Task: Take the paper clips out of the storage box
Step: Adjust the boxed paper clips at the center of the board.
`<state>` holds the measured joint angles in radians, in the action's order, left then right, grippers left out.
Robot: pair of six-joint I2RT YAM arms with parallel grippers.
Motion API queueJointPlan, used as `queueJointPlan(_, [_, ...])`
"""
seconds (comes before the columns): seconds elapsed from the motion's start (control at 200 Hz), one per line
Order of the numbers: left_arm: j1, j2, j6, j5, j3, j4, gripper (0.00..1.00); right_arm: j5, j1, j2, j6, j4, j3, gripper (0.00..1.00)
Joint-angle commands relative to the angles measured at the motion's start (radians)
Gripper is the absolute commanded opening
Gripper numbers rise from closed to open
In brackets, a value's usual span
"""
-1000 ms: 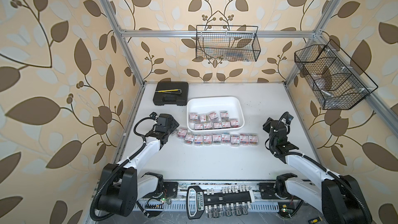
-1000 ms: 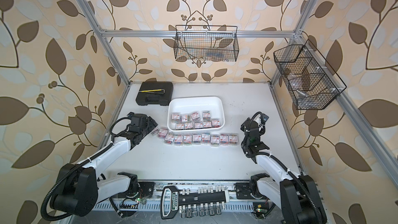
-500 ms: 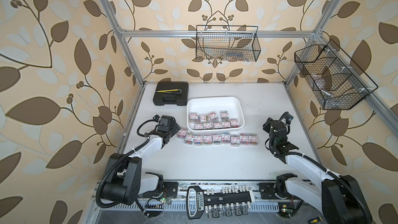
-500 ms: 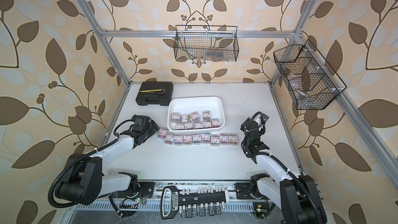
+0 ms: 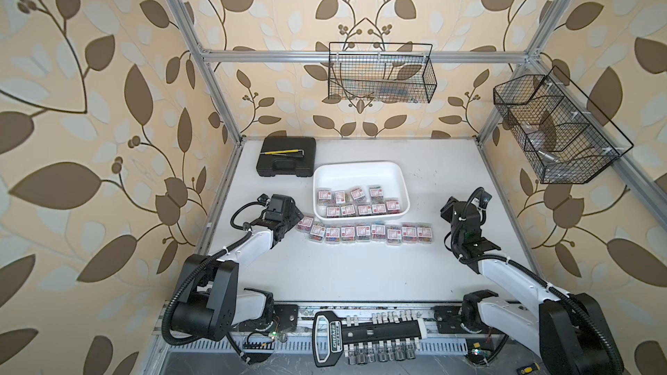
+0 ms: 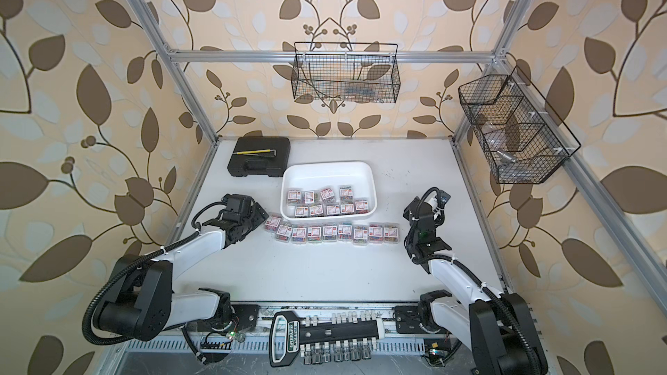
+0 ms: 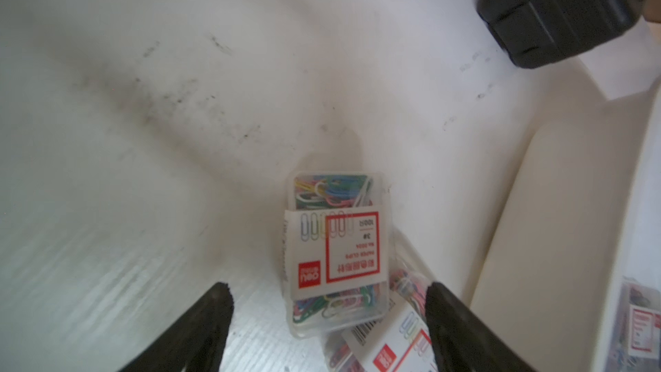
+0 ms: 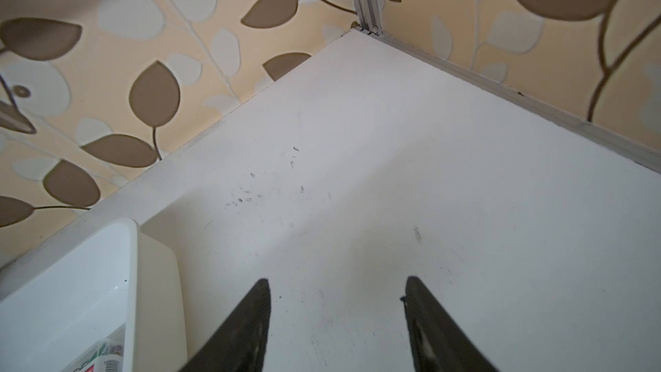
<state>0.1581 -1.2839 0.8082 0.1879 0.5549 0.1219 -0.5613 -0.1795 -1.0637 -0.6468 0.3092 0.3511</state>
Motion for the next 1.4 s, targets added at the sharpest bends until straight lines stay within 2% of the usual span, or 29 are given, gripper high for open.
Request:
queueJointPlan(0.0, [0.001,0.002,-0.037,0.130,0.080,0.075,0.88,-0.022,-0.005,-0.009,0.001,-0.001,0.019,0.61])
queueJointPlan(0.315, [0.001,-0.123,-0.046,0.143,0.154,0.127,0.79,-0.024,-0.004,-0.007,0.001,0.000,0.016,0.61])
queueJointPlan(0.505, [0.001,-0.228,-0.056,0.114,0.227,0.190,0.78,-0.022,-0.004,-0.007,0.001,0.000,0.017,0.61])
queueJointPlan(0.625, [0.001,-0.268,-0.017,0.135,0.259,0.253,0.77,-0.023,-0.005,0.000,-0.001,0.002,0.011,0.61])
queueJointPlan(1.0, [0.001,-0.175,0.063,0.280,0.281,0.505,0.77,-0.025,-0.005,0.008,-0.002,0.002,0.008,0.61])
queueJointPlan(1.21, [0.000,-0.119,0.032,0.281,0.285,0.506,0.77,-0.024,-0.004,0.011,-0.002,0.004,0.004,0.62])
queueJointPlan(1.395, [-0.003,-0.109,-0.022,0.227,0.284,0.421,0.86,-0.025,-0.005,0.011,-0.004,0.005,0.003,0.61])
